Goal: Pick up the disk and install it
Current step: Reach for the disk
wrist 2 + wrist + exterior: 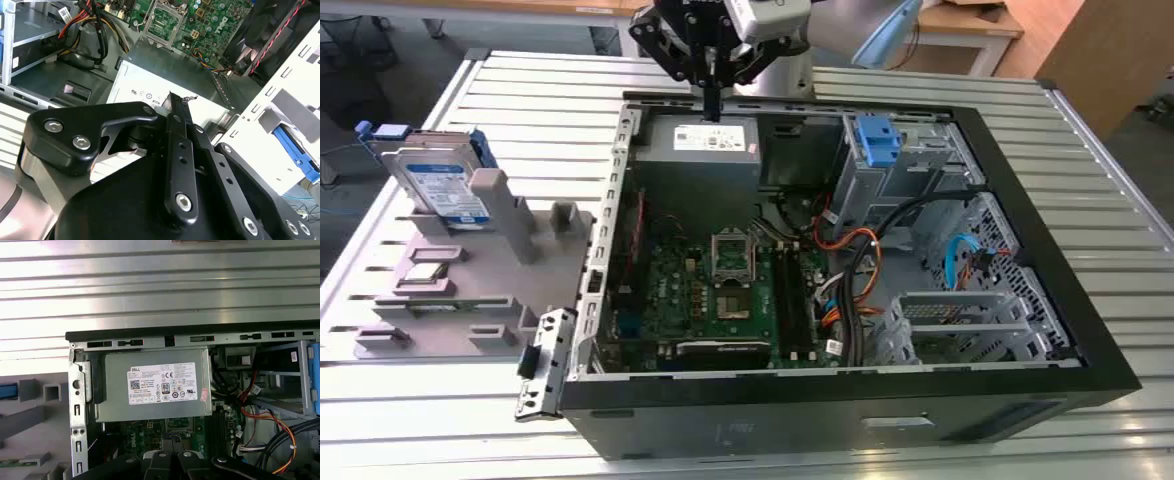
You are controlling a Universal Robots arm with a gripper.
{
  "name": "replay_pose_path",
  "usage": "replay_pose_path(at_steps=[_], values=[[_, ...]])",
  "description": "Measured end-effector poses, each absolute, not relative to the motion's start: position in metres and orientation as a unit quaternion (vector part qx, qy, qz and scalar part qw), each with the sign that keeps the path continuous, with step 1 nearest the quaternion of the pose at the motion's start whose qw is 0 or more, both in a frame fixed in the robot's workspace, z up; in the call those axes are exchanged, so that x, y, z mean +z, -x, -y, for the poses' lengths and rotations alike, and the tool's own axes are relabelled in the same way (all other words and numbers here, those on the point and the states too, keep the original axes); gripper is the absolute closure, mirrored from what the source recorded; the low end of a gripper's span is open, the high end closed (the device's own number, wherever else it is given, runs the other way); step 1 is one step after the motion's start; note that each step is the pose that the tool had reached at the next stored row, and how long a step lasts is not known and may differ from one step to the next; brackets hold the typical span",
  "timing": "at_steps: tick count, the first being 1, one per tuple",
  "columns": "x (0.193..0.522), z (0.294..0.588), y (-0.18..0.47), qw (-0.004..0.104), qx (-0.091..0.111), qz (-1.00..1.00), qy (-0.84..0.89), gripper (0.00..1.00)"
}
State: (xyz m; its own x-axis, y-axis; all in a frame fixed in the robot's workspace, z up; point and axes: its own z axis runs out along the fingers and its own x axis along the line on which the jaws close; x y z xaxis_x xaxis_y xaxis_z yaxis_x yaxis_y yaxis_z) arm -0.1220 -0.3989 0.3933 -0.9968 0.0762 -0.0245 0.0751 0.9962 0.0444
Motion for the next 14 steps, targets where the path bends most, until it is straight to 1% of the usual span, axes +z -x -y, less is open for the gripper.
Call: replay_pose_path(at_steps=[14], values=[[0.3928,0.3989,0.122,0.013,0.022,-0.999,-0.038,0.89]])
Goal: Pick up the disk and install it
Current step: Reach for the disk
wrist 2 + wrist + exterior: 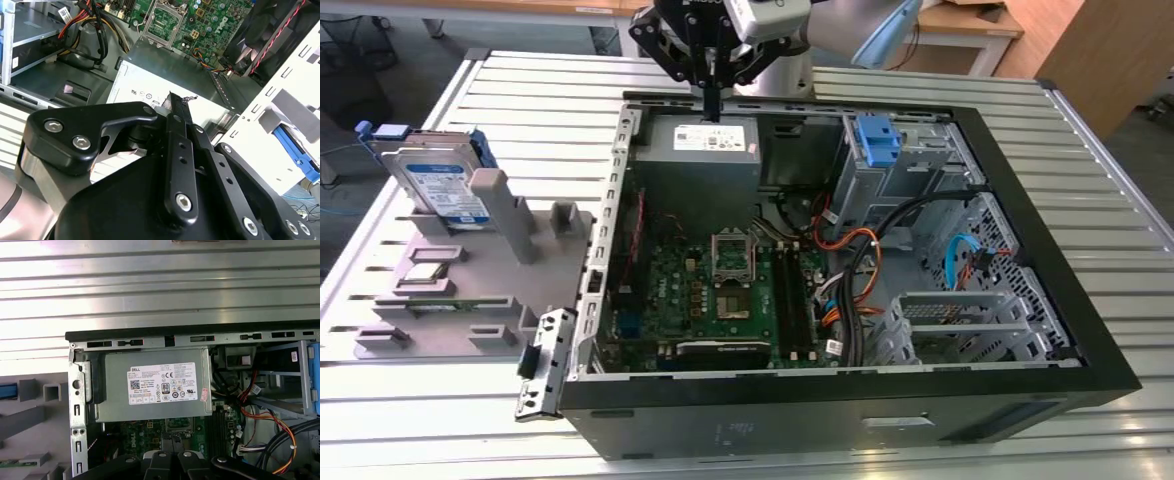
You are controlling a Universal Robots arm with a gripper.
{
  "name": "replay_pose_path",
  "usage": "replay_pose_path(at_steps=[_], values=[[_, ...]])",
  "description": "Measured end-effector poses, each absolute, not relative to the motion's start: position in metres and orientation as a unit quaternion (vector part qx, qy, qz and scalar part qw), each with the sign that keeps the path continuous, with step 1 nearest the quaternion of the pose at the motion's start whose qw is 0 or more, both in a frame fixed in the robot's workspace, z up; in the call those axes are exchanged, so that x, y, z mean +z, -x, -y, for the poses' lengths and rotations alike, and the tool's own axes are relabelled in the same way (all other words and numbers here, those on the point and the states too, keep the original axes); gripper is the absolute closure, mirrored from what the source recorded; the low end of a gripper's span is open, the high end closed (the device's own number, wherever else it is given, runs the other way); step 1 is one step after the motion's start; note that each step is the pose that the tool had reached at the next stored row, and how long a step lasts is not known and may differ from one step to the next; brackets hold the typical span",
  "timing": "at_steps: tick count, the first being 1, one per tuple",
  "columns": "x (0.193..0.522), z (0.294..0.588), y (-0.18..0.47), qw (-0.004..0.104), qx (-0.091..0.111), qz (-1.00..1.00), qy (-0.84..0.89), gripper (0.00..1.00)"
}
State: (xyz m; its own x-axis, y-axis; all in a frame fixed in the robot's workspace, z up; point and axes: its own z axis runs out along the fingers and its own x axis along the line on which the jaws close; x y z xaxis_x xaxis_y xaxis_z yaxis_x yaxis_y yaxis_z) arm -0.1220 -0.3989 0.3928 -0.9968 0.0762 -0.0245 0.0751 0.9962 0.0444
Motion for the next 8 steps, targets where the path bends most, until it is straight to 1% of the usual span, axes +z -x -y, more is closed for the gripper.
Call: replay_pose_path(at_steps=[8], values=[[0.3925,0.399,0.1241,0.013,0.022,-0.999,-0.038,0.89]])
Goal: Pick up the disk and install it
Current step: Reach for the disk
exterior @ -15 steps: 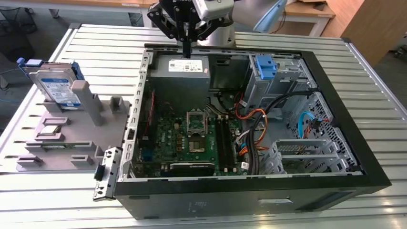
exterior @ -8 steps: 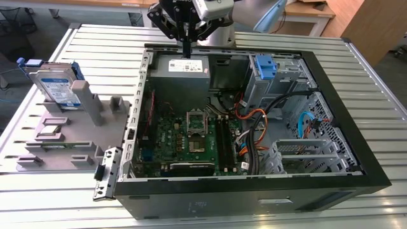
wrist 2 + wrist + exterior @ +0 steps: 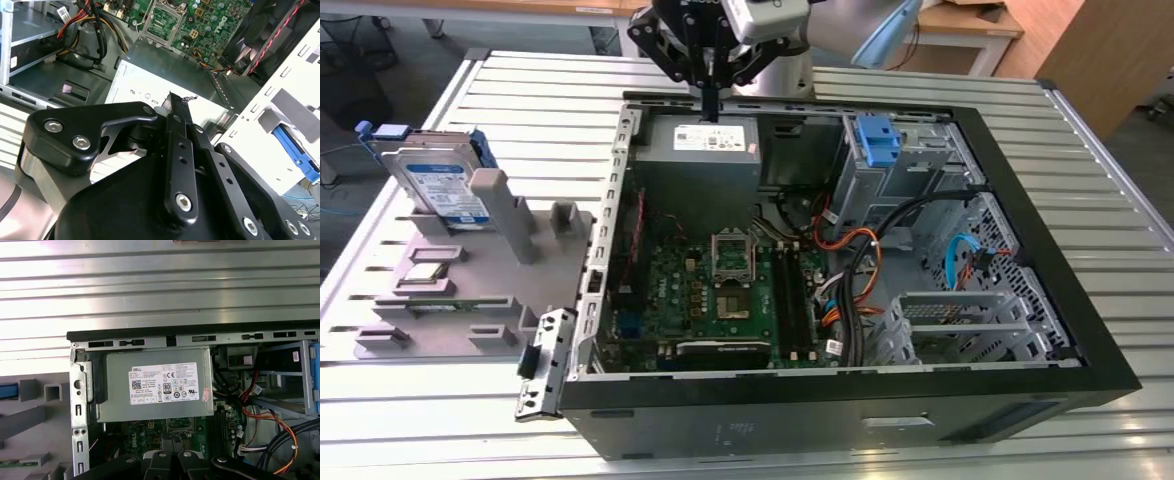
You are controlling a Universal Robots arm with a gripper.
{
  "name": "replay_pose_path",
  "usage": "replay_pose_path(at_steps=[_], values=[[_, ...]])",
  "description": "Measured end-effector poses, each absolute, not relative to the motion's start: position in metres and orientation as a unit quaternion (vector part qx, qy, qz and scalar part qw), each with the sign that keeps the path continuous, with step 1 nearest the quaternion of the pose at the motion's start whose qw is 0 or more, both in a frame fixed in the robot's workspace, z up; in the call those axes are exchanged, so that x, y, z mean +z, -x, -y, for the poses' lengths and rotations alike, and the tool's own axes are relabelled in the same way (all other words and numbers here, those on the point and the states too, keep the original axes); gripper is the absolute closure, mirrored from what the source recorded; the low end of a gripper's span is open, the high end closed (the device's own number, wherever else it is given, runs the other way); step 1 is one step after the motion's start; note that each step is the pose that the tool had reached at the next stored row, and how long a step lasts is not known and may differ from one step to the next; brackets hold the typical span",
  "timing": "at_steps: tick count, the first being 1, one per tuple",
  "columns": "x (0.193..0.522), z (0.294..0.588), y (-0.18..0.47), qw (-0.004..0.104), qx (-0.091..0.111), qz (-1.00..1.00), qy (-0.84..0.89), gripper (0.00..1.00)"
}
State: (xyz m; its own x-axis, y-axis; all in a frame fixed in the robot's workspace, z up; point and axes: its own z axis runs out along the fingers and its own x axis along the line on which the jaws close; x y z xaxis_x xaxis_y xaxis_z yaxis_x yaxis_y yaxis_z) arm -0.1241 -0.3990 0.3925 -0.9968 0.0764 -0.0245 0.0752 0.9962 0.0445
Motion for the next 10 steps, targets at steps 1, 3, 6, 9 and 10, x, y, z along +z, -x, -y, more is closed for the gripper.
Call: replay_pose_path(at_steps=[1,3,6,9,10], values=[[0.392,0.399,0.126,0.013,0.022,-0.999,-0.038,0.89],[0.392,0.399,0.129,0.013,0.022,-0.999,-0.038,0.89],[0.392,0.399,0.133,0.013,0.022,-0.999,-0.038,0.89],[0.392,0.399,0.138,0.013,0.022,-0.999,-0.038,0.89],[0.392,0.399,0.139,0.013,0.022,-0.999,-0.038,0.89]])
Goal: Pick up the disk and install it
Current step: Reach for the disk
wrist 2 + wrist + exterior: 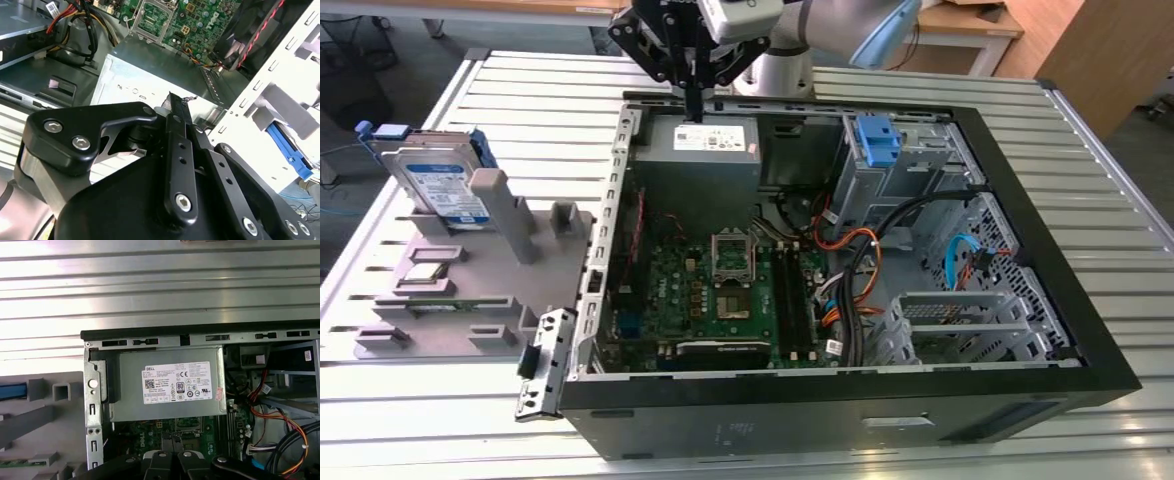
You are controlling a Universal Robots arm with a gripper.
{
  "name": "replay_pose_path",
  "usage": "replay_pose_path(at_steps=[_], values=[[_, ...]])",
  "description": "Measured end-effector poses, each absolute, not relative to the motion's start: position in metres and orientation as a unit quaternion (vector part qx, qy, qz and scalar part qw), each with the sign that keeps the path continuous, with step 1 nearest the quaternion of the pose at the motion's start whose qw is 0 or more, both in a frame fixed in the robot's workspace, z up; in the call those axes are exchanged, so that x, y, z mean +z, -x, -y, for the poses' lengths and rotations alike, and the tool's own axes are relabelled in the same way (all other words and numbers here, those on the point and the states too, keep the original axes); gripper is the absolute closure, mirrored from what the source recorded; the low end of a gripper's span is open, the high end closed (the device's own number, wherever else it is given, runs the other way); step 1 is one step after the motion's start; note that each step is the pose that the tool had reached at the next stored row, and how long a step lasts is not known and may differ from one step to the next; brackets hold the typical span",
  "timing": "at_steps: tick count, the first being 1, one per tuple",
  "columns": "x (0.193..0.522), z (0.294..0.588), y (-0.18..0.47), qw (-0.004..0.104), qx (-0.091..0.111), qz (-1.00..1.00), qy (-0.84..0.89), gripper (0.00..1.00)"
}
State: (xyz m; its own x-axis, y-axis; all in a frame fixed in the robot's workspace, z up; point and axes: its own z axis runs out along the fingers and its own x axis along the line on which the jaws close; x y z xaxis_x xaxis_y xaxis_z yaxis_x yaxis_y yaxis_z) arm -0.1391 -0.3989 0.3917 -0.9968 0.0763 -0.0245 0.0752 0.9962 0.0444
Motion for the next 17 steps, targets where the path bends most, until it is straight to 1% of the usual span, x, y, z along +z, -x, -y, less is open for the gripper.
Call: replay_pose_path(at_steps=[17], values=[[0.391,0.399,0.162,0.013,0.022,-0.999,-0.038,0.89]])
